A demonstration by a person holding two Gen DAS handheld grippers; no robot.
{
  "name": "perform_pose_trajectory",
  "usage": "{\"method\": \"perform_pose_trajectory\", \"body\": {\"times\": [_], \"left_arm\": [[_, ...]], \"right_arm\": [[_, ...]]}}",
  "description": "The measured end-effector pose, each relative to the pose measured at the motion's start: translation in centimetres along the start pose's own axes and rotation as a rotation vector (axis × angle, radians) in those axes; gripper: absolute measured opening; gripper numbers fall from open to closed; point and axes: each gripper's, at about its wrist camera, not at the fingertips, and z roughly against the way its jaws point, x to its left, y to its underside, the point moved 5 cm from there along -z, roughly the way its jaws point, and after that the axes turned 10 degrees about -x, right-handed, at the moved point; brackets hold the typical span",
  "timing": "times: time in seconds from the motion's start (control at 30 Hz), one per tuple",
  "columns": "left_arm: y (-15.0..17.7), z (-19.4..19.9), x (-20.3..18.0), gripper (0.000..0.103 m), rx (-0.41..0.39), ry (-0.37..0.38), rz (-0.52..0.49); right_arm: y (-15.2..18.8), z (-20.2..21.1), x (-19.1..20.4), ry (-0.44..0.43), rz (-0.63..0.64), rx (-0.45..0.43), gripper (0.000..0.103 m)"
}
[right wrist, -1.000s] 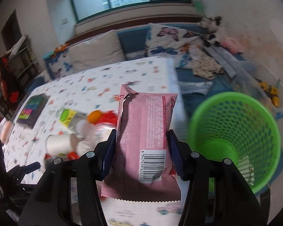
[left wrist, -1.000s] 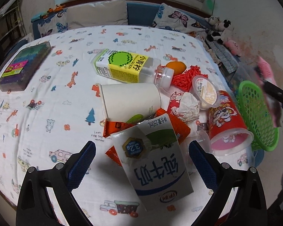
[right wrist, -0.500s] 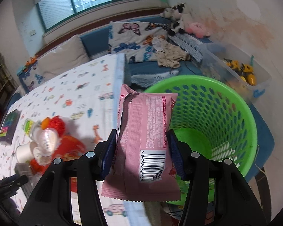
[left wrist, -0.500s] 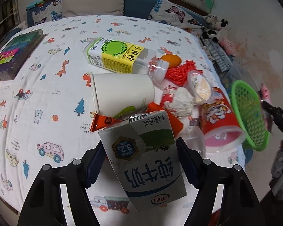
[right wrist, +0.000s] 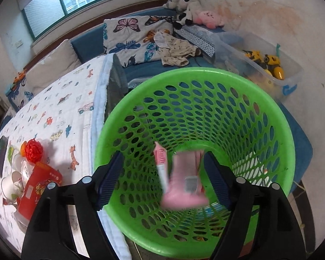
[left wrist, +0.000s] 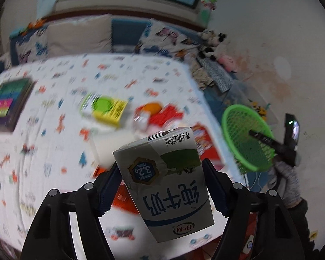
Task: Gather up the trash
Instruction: 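Carry the pink wrapper over the green basket and open the right gripper, then release the white milk carton from the left gripper into the green basket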
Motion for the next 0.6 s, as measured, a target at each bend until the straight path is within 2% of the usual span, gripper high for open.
{"method": "perform_pose_trajectory", "body": {"times": [0.2, 0.3, 0.6], "left_arm": [[-2.7, -2.2, -6.0, 0.070, 0.003, 0.138, -0.069], [-3.4, -4.6, -10.1, 0.070, 0.023, 0.209, -0.126], [-3.3, -12.3, -19.7, 0.070, 0.083, 0.300, -0.236]], "right_arm": [[-0.1, 1.5, -0.5, -0.006, 0.003, -0.029, 0.077], [-0.2, 2.9, -0.7, 0.001, 0.020, -0.058, 0.077], [0.5, 5.7, -2.7, 0.023, 0.007, -0.111, 0.080]]}}
